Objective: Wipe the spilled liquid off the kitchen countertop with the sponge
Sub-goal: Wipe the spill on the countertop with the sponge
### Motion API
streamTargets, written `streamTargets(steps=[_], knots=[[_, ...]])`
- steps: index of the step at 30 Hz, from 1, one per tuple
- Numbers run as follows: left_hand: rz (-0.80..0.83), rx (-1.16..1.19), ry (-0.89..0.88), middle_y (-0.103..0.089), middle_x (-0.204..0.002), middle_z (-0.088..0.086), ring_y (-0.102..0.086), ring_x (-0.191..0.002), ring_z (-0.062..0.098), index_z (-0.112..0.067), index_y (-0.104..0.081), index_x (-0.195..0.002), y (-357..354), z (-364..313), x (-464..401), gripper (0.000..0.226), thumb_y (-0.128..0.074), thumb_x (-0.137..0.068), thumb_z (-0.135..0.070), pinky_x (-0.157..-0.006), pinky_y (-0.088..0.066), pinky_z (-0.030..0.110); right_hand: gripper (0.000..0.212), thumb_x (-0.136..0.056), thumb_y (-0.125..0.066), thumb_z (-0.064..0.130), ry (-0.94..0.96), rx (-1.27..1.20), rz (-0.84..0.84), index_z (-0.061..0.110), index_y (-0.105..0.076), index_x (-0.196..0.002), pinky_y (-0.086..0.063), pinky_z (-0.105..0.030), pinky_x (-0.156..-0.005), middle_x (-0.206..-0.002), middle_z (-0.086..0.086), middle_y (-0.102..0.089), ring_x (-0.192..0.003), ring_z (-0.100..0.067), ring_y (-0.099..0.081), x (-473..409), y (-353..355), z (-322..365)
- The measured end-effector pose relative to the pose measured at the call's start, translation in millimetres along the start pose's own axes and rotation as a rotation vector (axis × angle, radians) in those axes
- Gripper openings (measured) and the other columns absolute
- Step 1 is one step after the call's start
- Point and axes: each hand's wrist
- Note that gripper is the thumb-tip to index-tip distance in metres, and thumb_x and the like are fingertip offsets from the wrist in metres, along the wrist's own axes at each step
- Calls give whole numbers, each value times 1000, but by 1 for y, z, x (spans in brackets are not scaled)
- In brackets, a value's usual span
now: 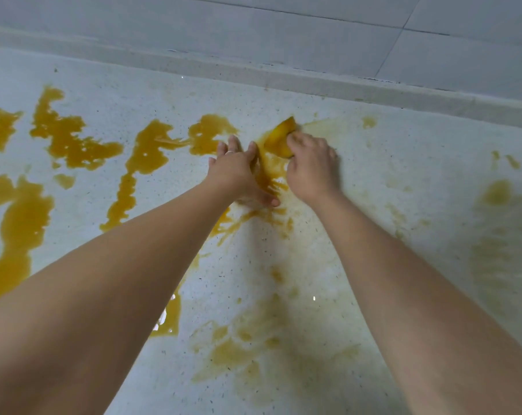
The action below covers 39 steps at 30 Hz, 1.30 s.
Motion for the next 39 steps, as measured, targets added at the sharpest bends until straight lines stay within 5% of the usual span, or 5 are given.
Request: streamTargets(steps=[6,11,16,21,39], knots=[[-45,-30,-20,9,-159,10,7,-146,33,-22,-8,-152,22,27,-14,121,-77,-59,-60,-117,-12,45,40,-88,-40,7,-356,-40,-72,7,-44,-127,-31,-41,-103,-140,-10,-40,-125,-32,-39,-35,4,-8],[-4,-32,-3,12,-159,7,10,-146,29,-22,-3,-152,36,44,-31,126,-77,-57,-62,-117,-10,46,48,-85,-43,3,86,-62,-16,13,-46,-132,-31,-36,-105,-143,-5,-42,-129,-26,-40,-35,-14,34],[-6,-36,-29,12,-158,8,10,-146,30,-22,-2,-152,35,47,-33,128,-77,-57,-62,-116,-10,48,37,-81,-43,0,-373,-30,-154,9,-55,-116,-39,-39,-96,-127,-9,-53,-114,-32,-48,-50,0,-1],[1,-23,-31,12,-158,9,11,-146,31,-21,-2,-152,35,46,-34,128,-77,-58,-61,-118,-9,46,45,-83,-45,-3,19,-225,-61,16,-61,-121,-35,-37,-105,-131,-5,-57,-121,-27,-47,-34,-10,42],[38,-109,-87,15,-158,11,10,-145,33,-18,-1,-152,23,73,-10,124,-74,-62,-63,-117,-9,47,33,-84,-52,14,-196,-219,-1,18,-64,-114,-42,-35,-94,-115,-9,-55,-106,-26,-52,30,-11,74]])
Point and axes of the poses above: each hand's wrist, its own x-axis away from the middle knuckle, its own y-axis out of the back of the hand, z = x × y
